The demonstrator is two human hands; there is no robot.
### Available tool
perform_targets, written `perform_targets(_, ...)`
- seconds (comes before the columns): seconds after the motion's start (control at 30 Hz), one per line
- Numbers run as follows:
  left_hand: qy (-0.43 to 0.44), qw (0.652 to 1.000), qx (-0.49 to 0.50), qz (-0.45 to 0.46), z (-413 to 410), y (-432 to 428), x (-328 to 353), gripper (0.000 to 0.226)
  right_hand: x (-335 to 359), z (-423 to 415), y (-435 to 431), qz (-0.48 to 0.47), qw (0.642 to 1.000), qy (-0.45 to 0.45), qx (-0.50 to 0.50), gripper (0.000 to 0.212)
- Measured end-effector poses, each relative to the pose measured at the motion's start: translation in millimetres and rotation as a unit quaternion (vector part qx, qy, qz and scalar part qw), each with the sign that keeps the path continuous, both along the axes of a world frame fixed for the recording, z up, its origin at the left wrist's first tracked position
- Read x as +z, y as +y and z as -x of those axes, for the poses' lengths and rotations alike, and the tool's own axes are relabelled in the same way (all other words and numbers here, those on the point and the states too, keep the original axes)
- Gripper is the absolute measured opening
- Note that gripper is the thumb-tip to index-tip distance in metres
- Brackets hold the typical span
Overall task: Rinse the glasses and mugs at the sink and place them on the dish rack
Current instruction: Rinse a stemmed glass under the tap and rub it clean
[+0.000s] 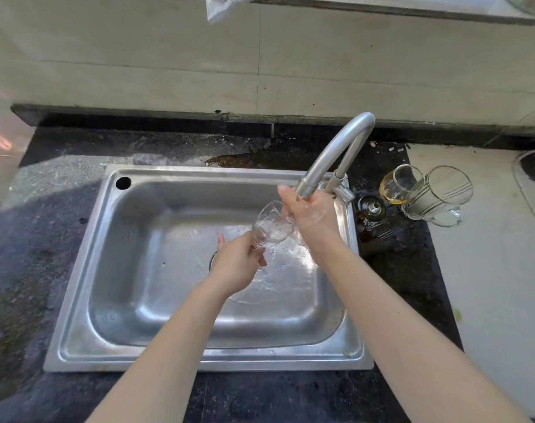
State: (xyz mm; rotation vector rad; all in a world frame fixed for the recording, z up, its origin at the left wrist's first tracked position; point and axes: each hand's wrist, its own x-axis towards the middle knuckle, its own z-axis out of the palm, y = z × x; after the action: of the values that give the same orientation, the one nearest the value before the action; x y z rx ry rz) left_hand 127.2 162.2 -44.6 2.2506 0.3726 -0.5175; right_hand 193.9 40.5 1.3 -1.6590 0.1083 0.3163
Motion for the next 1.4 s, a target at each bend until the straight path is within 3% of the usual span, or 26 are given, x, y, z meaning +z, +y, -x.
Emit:
perform_targets(0.07,-0.004,0.999,0.012,0.047,1,-3,-4,0.012,2,0,-13,-0.013,0.999,-0.002,0.041,0.013)
perform_targets(0.23,-0.025,0.985,0.041,0.164,-5,-13,-3,0.015,-1,2,-24,0.011,0.981,0.034,0.188,0.036)
perform_targets(0.4,0.000,0.979,0.071,0.191,-7,-21,5,0.015,-11,-6,-23,0.051,0.993,0.039,0.103,0.034)
perform_targets(0.5,0.010,0.963,0.087,0.256,-7,-22,8,0.015,-23,-11,-25,0.080,0.994,0.041,0.064,0.044)
perform_targets(0.6,0.035,0.943,0.107,0.315,-8,-18,17,0.007,-31,-13,-25,0.100,0.991,0.047,0.074,0.025)
perform_targets(0.73,0.086,0.905,0.218,0.354,-20,-15,36,0.038,-38,-19,-28,0.107,0.984,0.134,0.059,0.037)
perform_targets(0.9,0.099,0.890,0.227,0.384,-43,-27,49,0.007,-45,-14,-43,0.030,0.949,0.311,-0.036,0.049)
perform_targets(1.03,0.120,0.896,0.241,0.354,-59,-44,48,0.031,-54,-9,-53,0.019,0.932,0.354,-0.074,0.048)
perform_targets(1.13,0.119,0.909,0.235,0.322,-66,-50,48,0.038,-57,-10,-58,0.097,0.942,0.316,-0.056,0.038)
perform_targets(1.23,0.120,0.910,0.247,0.311,-69,-51,49,0.038,-53,-17,-72,0.216,0.957,0.191,-0.027,0.029)
perform_targets(1.3,0.119,0.899,0.264,0.328,-70,-51,53,0.033,-41,-23,-79,0.299,0.947,0.119,-0.013,0.020)
perform_targets(1.4,0.110,0.897,0.267,0.334,-70,-51,55,0.024,-28,-30,-82,0.416,0.909,0.031,-0.012,0.025)
